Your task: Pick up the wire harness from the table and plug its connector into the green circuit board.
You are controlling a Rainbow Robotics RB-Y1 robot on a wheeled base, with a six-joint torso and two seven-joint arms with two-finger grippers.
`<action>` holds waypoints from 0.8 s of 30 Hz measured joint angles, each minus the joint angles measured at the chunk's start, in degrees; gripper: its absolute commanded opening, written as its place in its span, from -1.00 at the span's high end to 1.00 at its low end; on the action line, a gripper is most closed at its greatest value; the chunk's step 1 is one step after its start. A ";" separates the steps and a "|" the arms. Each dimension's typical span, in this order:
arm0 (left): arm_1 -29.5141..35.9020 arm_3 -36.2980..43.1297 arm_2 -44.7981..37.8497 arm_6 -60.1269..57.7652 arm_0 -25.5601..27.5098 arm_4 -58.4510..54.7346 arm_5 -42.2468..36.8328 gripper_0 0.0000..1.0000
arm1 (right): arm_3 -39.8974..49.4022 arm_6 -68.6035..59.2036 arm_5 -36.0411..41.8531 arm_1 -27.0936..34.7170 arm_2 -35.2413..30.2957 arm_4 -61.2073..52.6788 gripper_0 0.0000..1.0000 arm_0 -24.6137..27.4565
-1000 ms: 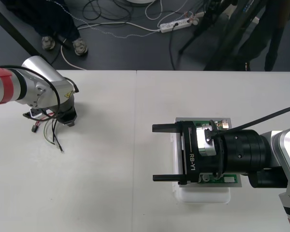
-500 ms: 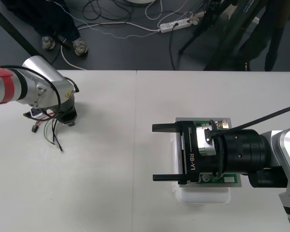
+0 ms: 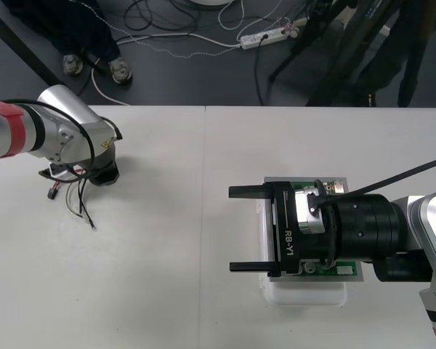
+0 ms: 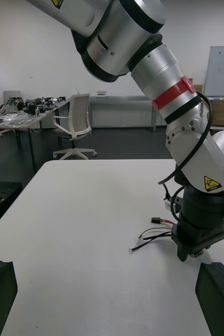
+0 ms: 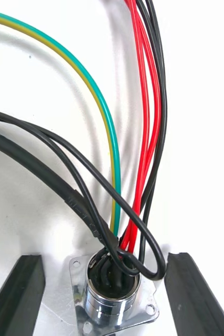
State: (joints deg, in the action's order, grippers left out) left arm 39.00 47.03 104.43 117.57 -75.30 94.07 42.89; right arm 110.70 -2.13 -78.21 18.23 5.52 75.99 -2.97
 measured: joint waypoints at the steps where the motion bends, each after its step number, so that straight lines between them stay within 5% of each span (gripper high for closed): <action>1: -0.04 -0.05 0.00 0.00 0.00 0.00 -0.02 -0.33 | 0.00 0.00 0.00 0.00 0.00 0.02 -1.00 0.00; 24: -0.41 -1.29 0.00 0.00 0.00 0.28 -0.54 -0.29 | 0.00 0.00 0.00 0.00 0.00 0.90 -1.00 -0.10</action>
State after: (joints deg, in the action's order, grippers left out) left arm 38.59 45.74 104.43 117.57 -75.30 94.35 42.34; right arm 110.70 -2.13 -78.21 18.23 5.52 76.89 -3.07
